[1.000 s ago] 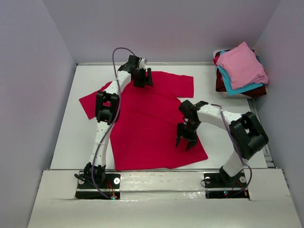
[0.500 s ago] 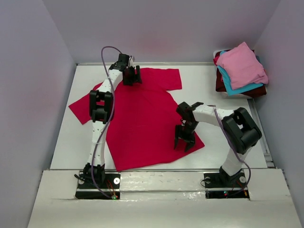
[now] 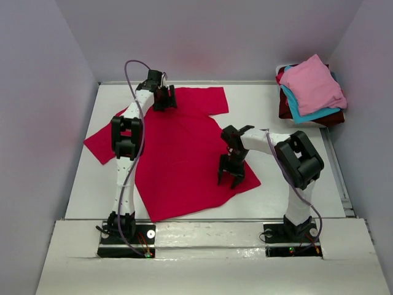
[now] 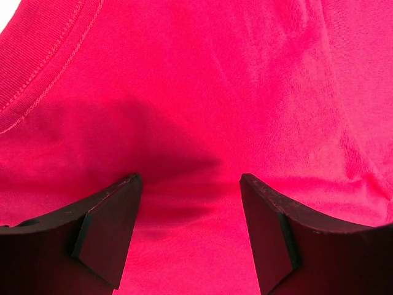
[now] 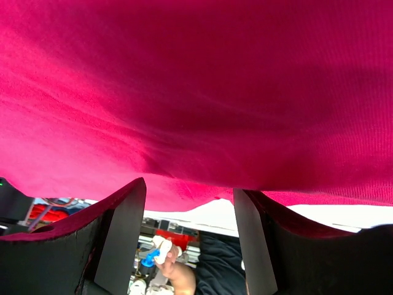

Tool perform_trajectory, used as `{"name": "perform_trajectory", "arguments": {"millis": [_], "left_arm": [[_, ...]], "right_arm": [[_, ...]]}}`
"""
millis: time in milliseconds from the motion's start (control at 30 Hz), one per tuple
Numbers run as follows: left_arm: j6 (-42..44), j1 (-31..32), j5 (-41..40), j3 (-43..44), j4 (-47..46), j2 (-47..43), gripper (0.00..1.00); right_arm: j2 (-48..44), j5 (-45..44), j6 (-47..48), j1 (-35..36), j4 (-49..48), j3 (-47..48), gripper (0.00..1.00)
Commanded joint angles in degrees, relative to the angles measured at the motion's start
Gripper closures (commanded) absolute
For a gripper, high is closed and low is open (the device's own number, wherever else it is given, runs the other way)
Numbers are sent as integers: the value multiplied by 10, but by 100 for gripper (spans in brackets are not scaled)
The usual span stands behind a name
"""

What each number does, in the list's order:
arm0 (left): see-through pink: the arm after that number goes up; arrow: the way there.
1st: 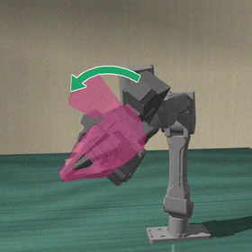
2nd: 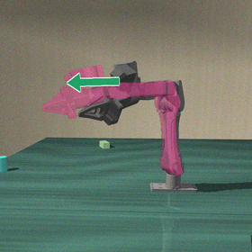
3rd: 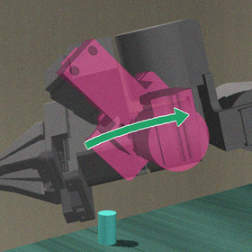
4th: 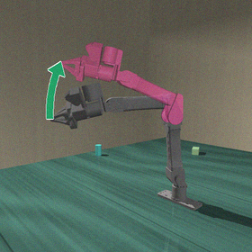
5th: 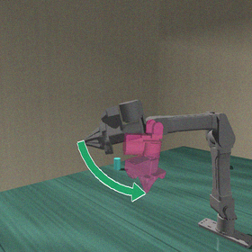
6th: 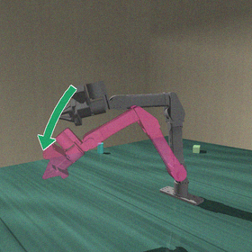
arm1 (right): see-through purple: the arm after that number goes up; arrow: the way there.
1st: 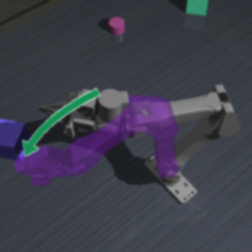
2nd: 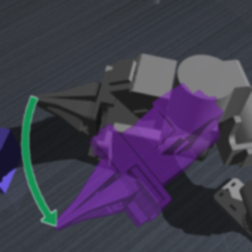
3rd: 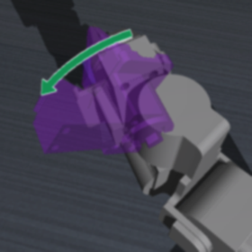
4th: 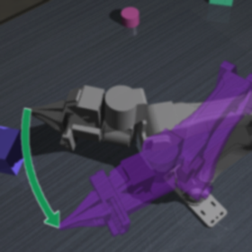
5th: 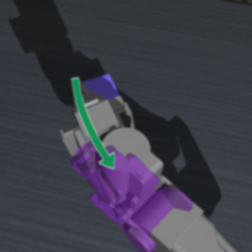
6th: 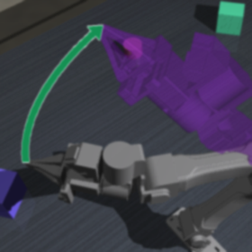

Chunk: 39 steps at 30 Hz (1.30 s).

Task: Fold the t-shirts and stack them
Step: Flatten the tshirt out

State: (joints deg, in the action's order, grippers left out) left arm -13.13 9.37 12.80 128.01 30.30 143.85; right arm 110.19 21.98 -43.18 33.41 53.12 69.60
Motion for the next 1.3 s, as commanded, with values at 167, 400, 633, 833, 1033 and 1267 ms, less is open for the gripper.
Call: {"name": "perform_trajectory", "arguments": {"millis": [167,400,633,833,1033,1267], "left_arm": [[-10,-38,-59,-35,48,-35,21],[-18,-49,-80,-48,61,-48,21],[-26,-54,-104,-74,65,-68,21],[-35,-54,-123,-91,78,-91,21],[-54,-54,-178,-113,99,-120,21],[-97,-54,-189,-181,94,-189,21]], "right_arm": [[14,-4,-26,-26,-36,11,35],[20,-22,-11,-62,-19,42,35],[71,-25,5,-104,-2,119,35],[119,-29,15,-143,19,222,35],[187,-37,26,-179,50,332,34],[275,-51,35,-204,103,495,33]]}}
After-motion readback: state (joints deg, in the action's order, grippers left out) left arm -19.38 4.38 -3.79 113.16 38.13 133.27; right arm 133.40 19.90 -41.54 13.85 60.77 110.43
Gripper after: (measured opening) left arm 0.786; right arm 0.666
